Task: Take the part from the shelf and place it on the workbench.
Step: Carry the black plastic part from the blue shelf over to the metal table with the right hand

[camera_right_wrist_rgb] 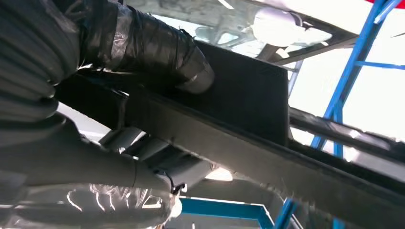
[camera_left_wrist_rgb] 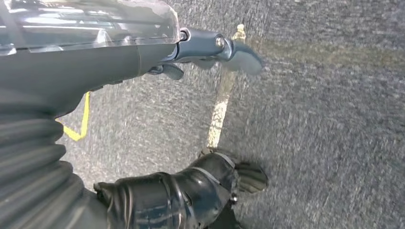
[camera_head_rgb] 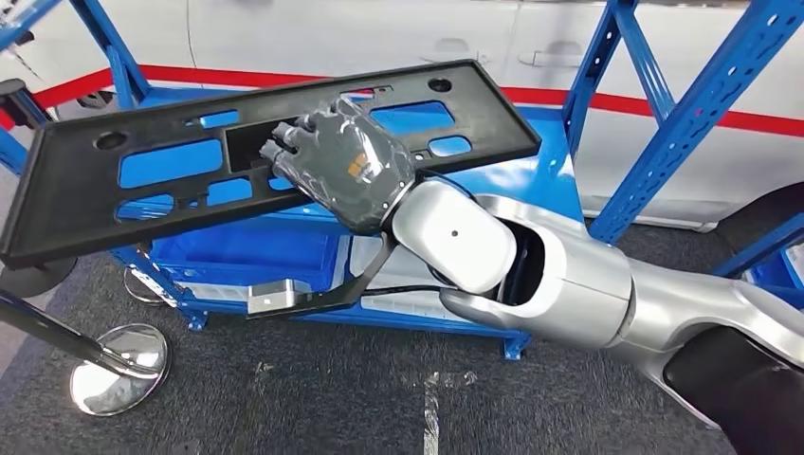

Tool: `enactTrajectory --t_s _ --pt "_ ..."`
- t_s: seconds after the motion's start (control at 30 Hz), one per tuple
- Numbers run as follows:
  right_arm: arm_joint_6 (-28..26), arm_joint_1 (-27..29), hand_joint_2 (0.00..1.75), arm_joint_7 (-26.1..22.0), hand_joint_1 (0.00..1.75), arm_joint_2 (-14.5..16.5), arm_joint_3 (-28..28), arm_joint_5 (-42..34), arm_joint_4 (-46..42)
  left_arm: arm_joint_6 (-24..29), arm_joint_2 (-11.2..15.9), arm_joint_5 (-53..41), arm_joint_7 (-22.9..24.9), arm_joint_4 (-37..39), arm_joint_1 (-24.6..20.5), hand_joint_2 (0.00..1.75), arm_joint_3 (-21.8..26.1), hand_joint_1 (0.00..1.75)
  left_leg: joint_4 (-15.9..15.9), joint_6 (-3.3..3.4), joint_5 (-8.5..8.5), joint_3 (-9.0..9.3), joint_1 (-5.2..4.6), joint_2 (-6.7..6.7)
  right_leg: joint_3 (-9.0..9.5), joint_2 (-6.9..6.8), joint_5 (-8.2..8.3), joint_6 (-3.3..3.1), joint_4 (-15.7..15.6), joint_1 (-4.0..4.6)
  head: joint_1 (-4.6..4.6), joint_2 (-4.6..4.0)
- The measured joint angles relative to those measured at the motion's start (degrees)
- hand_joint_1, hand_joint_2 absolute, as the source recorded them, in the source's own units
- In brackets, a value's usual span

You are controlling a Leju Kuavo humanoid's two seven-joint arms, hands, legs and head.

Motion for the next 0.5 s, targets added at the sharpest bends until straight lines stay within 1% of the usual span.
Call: enactTrajectory --t_s 0.03,0.07,0.1,0.13,0.17,0.2,0.23,0.27,0.3,0.33,0.37,0.4,0.43,0.47,0.5 --pt "-0.08 0.05 1.75 0.00 1.75 -0.04 0.00 0.00 0.02 0.00 0.01 -0.02 0.07 0.00 0.02 1.75 0.00 0.00 -0.03 0.59 0.74 -0.49 0.03 0.18 -0.41 0.13 -1.41 0.23 0.78 -0.07 0.14 0.00" --pt "-0.13 0.10 1.75 0.00 1.75 -0.10 0.00 0.00 0.03 0.00 0.01 -0.05 0.13 0.00 0.06 1.75 -0.01 0.00 -0.17 1.21 1.58 -1.18 0.06 0.41 -1.05 0.27 -4.06 0.39 2.78 -0.13 0.33 -0.01" --pt "-0.16 0.15 1.75 0.01 1.75 -0.14 0.00 0.01 0.03 0.00 0.02 -0.09 0.20 0.00 0.05 1.75 -0.01 0.00 -0.13 1.66 2.40 -1.95 -0.05 0.57 -1.75 0.38 -7.54 0.47 5.92 -0.16 0.46 -0.01" --pt "-0.17 0.24 1.75 0.03 1.75 -0.14 0.00 0.01 0.03 0.00 0.03 -0.14 0.26 0.00 0.06 1.75 -0.01 0.00 -0.10 2.01 3.20 -2.88 -0.20 0.65 -2.37 0.44 -10.64 0.53 9.75 -0.13 0.54 -0.02" --pt "-0.19 0.36 1.75 0.05 1.75 -0.14 0.00 0.01 0.02 0.00 0.04 -0.17 0.30 0.00 0.05 1.75 -0.01 0.00 -0.05 2.22 3.95 -3.85 -0.36 0.71 -2.76 0.48 -12.46 0.56 13.48 -0.11 0.55 -0.02" --pt "-0.19 0.53 1.75 0.07 1.75 -0.15 0.00 0.01 0.02 0.01 0.06 -0.24 0.35 0.00 0.04 1.75 -0.01 0.00 0.01 2.28 4.64 -4.81 -0.51 0.73 -2.64 0.49 -12.66 0.52 16.18 -0.10 0.54 -0.02" --pt "-0.19 0.71 1.75 0.07 1.75 -0.16 0.00 0.01 0.02 0.01 0.09 -0.33 0.39 0.00 0.04 1.75 -0.01 0.00 0.09 2.27 5.31 -5.79 -0.67 0.74 -1.78 0.50 -11.51 0.39 17.25 -0.07 0.54 -0.02" --pt "-0.19 0.83 1.75 0.09 1.75 -0.17 0.00 0.01 0.03 0.02 0.13 -0.42 0.45 0.00 0.05 1.75 -0.02 0.00 0.17 2.21 5.97 -6.74 -0.81 0.74 -0.04 0.50 -9.86 0.14 16.50 -0.01 0.54 -0.02" --pt "-0.19 0.89 1.75 0.11 1.75 -0.18 0.00 0.01 0.03 0.02 0.16 -0.52 0.50 0.00 0.05 1.75 -0.02 0.00 0.27 2.10 6.61 -7.54 -0.92 0.74 2.69 0.53 -8.80 -0.27 13.91 0.13 0.53 -0.01" --pt "-0.20 0.90 1.75 0.13 1.75 -0.18 0.00 0.01 0.01 0.01 0.18 -0.58 0.56 0.00 0.06 1.75 -0.02 0.00 0.37 1.91 7.17 -8.21 -1.11 0.70 6.28 0.56 -8.81 -0.73 9.94 0.37 0.52 -0.01" --pt "-0.20 0.86 1.75 0.14 1.75 -0.16 -0.02 0.01 -0.01 0.00 0.19 -0.61 0.62 0.00 0.07 1.75 -0.02 0.00 0.46 1.68 7.70 -8.65 -1.21 0.68 9.63 0.58 -9.82 -1.13 5.50 0.61 0.46 -0.01" --pt "-0.21 0.86 1.75 0.14 1.75 -0.13 -0.04 0.01 -0.03 -0.01 0.20 -0.63 0.67 0.00 0.07 1.75 -0.02 0.00 0.44 1.39 8.30 -8.93 -1.26 0.66 12.02 0.61 -10.88 -1.40 2.03 0.91 0.39 -0.01" --pt "-0.21 0.87 1.75 0.14 1.75 -0.11 -0.07 0.01 -0.04 -0.02 0.21 -0.64 0.73 0.00 0.10 1.75 -0.02 0.00 0.26 1.04 8.93 -9.18 -1.26 0.64 13.25 0.61 -11.53 -1.56 -0.20 1.20 0.36 -0.02" --pt "-0.21 0.95 1.75 0.14 1.75 -0.12 -0.08 0.01 -0.03 -0.02 0.24 -0.65 0.79 0.00 0.19 1.75 -0.02 0.00 0.04 0.69 9.57 -9.45 -1.13 0.63 13.22 0.59 -11.44 -1.70 -1.21 1.26 0.31 -0.02" --pt "-0.20 1.08 1.75 0.14 1.75 -0.13 -0.09 0.01 0.01 -0.02 0.28 -0.65 0.83 0.00 0.26 1.75 -0.02 0.00 0.04 0.36 9.52 -9.85 -1.00 0.60 12.66 0.49 -10.73 -1.94 -1.30 1.26 0.33 -0.02"
